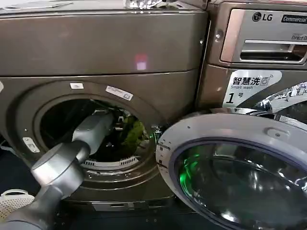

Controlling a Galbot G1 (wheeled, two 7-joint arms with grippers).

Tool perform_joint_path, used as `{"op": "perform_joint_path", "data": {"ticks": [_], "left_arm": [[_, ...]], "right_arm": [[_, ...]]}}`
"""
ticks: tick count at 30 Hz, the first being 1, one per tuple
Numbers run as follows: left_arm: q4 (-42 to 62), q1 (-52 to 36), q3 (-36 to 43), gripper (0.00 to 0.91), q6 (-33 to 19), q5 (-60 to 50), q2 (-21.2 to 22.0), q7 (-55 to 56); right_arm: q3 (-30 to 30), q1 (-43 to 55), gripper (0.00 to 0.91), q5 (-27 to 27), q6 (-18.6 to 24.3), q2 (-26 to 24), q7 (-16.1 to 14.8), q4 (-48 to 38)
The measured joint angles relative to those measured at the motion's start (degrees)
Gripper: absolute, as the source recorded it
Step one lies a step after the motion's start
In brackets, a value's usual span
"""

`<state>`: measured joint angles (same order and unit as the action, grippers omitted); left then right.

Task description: Grasp the clothes from the dryer.

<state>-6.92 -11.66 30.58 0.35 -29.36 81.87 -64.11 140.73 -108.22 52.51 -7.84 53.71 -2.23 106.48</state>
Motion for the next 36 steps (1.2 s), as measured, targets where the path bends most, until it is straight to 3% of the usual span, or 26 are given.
{"op": "perform_joint_path", "data": {"ticks": [22,36], "left_arm": [[-1.7,0.2,-2.2,0.000,3.9,6.2,-0.5,5.4],[-5.5,2.3,-13.3,0.000,7.1,16.2,-1.6,15.1]], "right_arm": [[-0.2,0.3,0.907,-0.1,0.0,-0.1,0.0,-0.4],[-0.3,0.4,0.907,-0.2,0.0,-0.4,0.1,-0.5]]}}
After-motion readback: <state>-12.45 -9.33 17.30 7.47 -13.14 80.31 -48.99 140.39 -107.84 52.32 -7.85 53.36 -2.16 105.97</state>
